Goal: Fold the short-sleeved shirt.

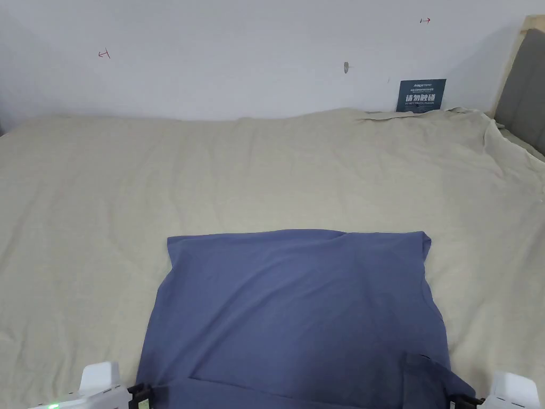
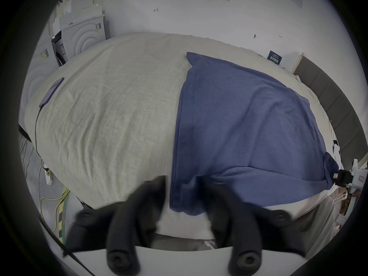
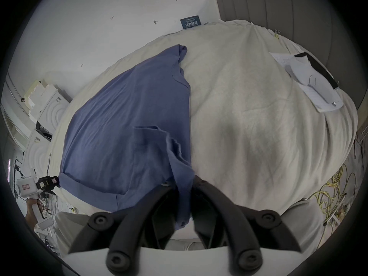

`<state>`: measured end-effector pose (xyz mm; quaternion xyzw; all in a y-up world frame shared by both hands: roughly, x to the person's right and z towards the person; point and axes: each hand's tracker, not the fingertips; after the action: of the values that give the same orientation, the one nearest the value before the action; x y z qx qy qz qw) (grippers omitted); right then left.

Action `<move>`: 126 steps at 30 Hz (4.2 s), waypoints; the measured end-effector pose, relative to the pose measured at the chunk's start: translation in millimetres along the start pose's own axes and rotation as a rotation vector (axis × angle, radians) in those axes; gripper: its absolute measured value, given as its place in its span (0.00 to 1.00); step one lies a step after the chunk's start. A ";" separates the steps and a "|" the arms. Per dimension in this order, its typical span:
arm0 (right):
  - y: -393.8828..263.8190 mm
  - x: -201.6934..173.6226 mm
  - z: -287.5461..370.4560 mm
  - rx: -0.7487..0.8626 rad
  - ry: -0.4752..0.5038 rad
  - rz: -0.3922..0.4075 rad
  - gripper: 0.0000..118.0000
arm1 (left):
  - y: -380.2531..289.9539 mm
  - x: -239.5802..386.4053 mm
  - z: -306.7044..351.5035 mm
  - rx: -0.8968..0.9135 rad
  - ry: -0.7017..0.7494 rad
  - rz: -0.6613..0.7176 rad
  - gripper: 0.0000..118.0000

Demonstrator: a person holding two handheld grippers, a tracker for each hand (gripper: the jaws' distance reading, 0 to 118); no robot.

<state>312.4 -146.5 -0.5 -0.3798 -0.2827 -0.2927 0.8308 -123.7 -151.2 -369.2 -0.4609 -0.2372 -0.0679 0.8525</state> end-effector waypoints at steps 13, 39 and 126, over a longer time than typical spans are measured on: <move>59.1 -42.5 107.3 0.382 0.007 0.148 0.73 | 53.7 25.9 85.8 0.334 -0.018 -0.054 0.98; 58.9 -100.2 148.3 0.786 -0.113 0.305 0.00 | 51.9 77.3 130.9 0.689 0.012 -0.163 0.00; 106.0 -71.1 8.0 0.248 -0.044 0.237 0.08 | 110.8 32.3 -0.7 0.015 -0.057 -0.081 0.05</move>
<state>337.2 -63.6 -94.7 -0.3114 -0.2880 -0.1473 0.8935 -58.1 -85.8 -437.9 -0.4461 -0.2802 -0.0876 0.8454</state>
